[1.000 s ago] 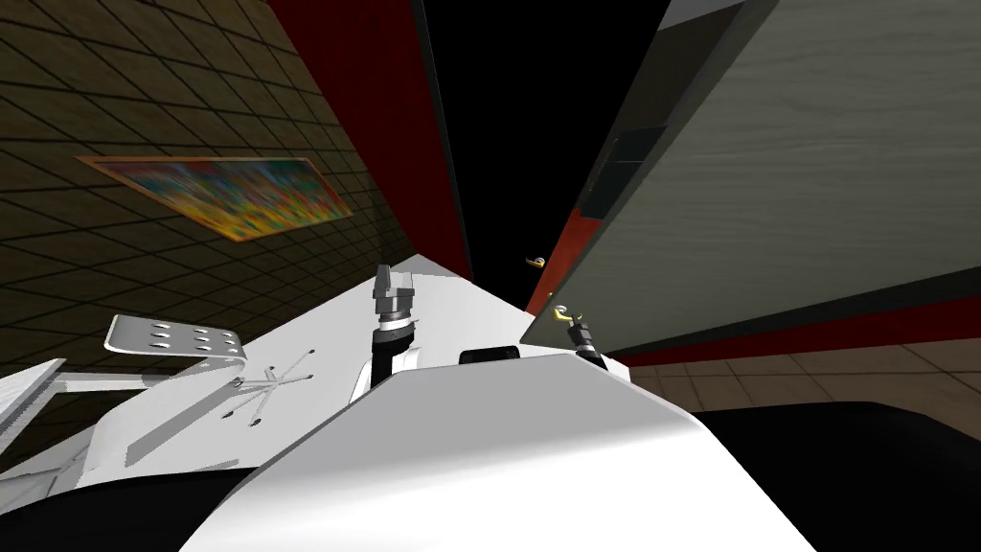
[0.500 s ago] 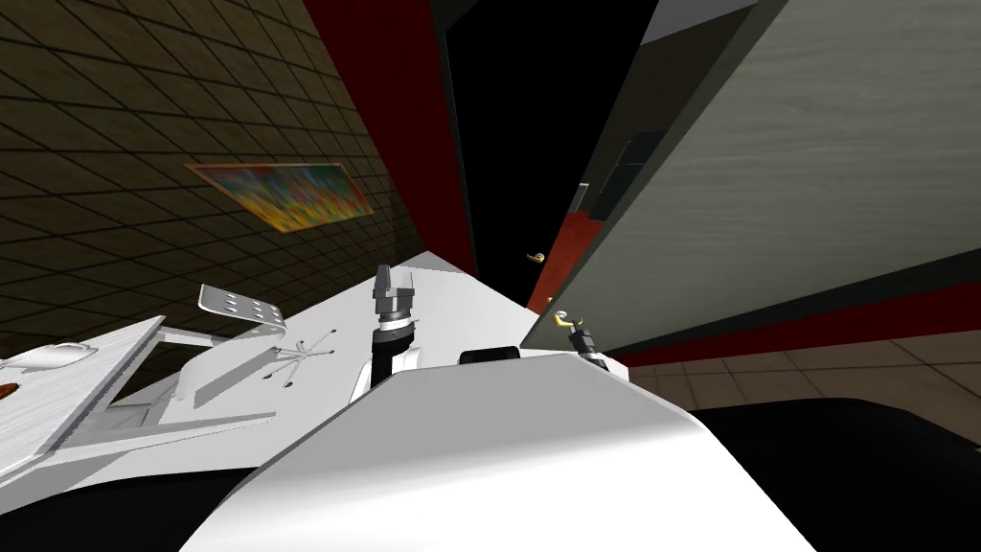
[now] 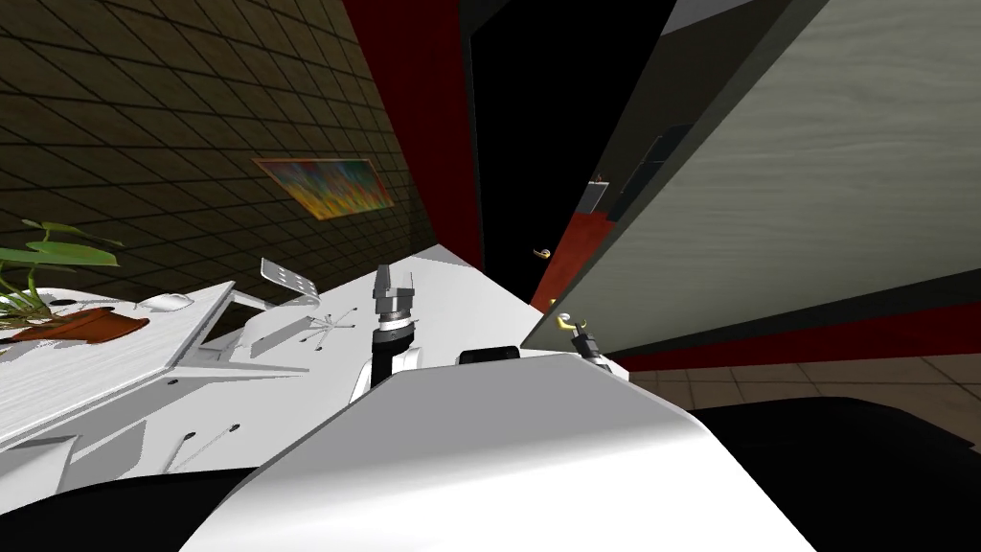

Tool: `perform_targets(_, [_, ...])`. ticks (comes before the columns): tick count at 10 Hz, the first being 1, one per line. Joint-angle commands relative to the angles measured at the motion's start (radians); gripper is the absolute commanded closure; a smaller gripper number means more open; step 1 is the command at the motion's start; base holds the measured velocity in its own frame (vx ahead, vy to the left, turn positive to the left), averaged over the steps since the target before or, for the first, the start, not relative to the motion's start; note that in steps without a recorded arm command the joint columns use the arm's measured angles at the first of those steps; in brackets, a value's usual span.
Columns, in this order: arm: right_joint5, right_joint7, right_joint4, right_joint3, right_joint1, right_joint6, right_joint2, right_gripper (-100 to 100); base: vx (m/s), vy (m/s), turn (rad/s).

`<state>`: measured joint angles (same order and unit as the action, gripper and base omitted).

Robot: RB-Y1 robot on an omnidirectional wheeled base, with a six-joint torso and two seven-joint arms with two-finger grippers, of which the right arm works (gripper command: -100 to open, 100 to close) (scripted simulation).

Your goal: Pull the door open

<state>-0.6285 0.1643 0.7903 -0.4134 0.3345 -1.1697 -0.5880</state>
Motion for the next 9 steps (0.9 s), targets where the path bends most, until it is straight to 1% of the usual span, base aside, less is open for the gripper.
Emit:
perform_targets(1, [0.005, 0.01, -0.006, -0.024, 0.006, -0.023, 0.002, 100, -0.228, -0.019, 0.136])
perform_targets(2, [0.005, 0.015, -0.011, -0.032, 0.01, -0.035, -0.001, 100, -0.221, -0.038, 0.136])
perform_targets(4, [0.005, 0.026, -0.022, -0.05, 0.018, -0.064, -0.007, 100, -0.248, -0.033, 0.218])
perform_targets(5, [-0.001, 0.024, -0.033, -0.035, 0.012, -0.055, -0.012, 100, -0.103, -0.016, 0.028])
perform_targets(6, [-0.004, 0.03, -0.044, -0.049, 0.013, -0.069, -0.015, 100, -0.145, -0.042, 0.119])
perform_targets(7, [-0.005, 0.032, -0.048, -0.057, 0.012, -0.076, -0.017, 100, -0.233, -0.046, 0.2])
perform_targets(9, [-0.009, 0.038, -0.057, -0.074, 0.01, -0.092, -0.02, 100, -0.189, -0.029, 0.13])
